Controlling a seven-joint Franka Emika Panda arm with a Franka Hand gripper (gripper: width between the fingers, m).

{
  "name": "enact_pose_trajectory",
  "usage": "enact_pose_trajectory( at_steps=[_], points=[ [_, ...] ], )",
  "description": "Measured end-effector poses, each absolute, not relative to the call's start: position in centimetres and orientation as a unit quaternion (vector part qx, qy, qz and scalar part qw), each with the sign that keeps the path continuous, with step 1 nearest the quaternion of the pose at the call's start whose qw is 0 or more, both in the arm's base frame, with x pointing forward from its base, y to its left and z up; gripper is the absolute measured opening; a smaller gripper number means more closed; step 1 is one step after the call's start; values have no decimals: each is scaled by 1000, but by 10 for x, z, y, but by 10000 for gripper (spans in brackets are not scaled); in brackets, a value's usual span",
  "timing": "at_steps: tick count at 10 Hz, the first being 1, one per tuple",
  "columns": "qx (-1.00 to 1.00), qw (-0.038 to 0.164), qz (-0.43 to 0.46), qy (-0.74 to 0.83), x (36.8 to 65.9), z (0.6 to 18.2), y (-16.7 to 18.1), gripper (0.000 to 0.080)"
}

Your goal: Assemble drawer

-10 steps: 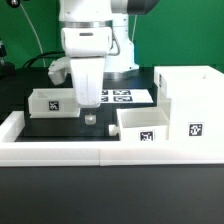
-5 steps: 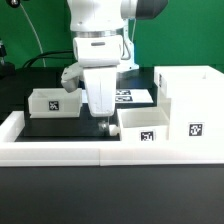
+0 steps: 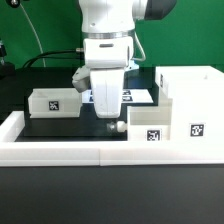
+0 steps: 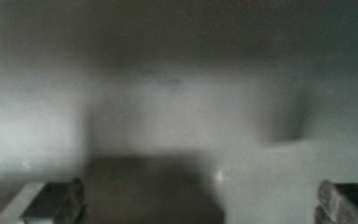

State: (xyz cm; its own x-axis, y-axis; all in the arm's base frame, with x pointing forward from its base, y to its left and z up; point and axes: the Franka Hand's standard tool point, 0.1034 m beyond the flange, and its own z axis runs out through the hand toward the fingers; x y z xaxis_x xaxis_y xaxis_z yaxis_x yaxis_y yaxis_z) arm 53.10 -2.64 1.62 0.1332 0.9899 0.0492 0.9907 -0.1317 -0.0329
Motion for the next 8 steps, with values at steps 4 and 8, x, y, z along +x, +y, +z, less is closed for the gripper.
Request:
enact_pose_trajectory(
  at_steps=[4, 8],
  points=[
    [-772, 22, -8, -635, 536, 19, -24, 649],
    [-767, 23, -7, -641, 535, 18, -26, 649]
  ],
)
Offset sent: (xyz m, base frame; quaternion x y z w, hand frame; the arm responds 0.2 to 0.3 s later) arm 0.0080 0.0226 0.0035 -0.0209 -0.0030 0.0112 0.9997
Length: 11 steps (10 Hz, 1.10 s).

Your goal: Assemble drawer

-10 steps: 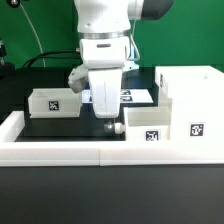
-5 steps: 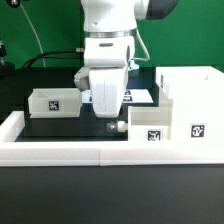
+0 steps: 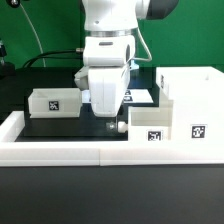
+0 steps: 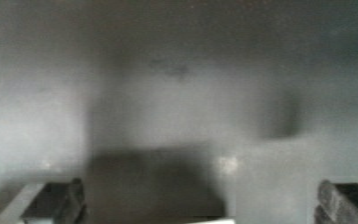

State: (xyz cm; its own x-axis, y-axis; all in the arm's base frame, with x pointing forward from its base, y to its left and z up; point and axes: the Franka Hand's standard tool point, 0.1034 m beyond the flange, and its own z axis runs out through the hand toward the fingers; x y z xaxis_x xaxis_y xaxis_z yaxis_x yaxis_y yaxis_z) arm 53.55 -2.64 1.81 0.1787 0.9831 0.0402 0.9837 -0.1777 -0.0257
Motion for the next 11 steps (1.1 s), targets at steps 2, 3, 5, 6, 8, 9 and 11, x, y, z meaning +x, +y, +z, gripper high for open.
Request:
enact_pose_trajectory(
  at_steps=[2, 3, 5, 6, 8, 9, 11],
  points=[
    [-744, 28, -3, -667, 533, 12, -31, 649],
    [-732, 29, -1, -681, 534, 9, -28, 649],
    [-723, 23, 6, -690, 534, 8, -30, 649],
    [-724, 23, 6, -690, 534, 8, -31, 649],
    [-724, 23, 6, -690, 534, 8, -31, 649],
    [-722, 23, 6, -691, 534, 8, -29, 649],
    [-727, 20, 8, -686, 535, 8, -28, 649]
  ],
)
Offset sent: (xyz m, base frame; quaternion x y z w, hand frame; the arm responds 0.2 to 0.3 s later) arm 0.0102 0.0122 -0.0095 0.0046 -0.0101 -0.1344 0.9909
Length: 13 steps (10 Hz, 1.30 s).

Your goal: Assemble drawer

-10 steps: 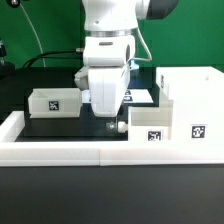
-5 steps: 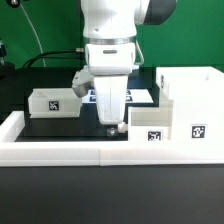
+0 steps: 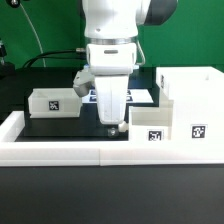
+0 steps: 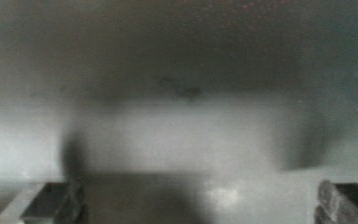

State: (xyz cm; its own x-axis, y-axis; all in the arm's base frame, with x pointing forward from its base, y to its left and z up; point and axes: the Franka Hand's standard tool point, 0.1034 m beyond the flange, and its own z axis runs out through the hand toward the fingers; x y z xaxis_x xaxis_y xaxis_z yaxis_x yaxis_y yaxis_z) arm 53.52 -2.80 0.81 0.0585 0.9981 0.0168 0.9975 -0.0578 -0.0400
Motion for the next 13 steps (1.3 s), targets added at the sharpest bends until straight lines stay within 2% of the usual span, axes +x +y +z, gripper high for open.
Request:
enact_pose_trajectory(
  at_steps=[7, 9, 13],
  points=[
    [-757, 17, 9, -653, 537, 9, -25, 649],
    [-720, 18, 8, -693, 538, 10, -37, 649],
    [-719, 16, 8, -695, 570, 24, -26, 649]
  ],
)
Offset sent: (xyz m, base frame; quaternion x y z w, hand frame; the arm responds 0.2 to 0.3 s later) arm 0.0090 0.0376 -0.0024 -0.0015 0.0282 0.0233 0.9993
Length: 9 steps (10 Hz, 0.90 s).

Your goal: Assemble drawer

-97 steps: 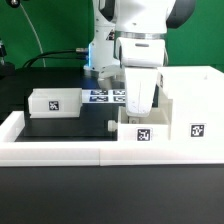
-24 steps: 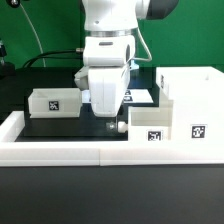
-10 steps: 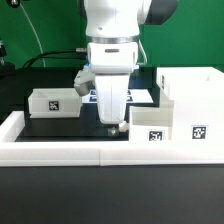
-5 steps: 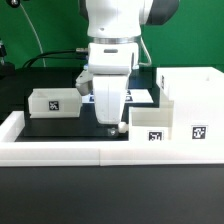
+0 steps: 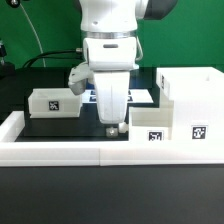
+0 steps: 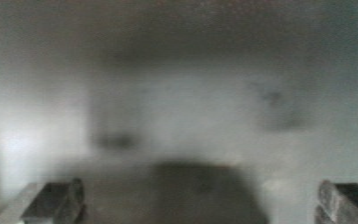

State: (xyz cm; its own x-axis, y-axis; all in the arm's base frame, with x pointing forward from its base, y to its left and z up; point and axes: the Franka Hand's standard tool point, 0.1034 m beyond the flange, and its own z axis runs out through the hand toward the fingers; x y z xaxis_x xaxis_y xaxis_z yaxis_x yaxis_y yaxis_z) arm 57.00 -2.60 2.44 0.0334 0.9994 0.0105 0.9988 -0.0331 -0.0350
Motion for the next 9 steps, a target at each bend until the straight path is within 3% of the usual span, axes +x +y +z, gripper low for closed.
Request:
enact_pose_trajectory(
  at_steps=[2, 9],
  points=[
    [-733, 14, 12, -680, 570, 24, -11, 649],
    [-748, 0, 22, -664, 568, 23, -12, 649]
  ],
)
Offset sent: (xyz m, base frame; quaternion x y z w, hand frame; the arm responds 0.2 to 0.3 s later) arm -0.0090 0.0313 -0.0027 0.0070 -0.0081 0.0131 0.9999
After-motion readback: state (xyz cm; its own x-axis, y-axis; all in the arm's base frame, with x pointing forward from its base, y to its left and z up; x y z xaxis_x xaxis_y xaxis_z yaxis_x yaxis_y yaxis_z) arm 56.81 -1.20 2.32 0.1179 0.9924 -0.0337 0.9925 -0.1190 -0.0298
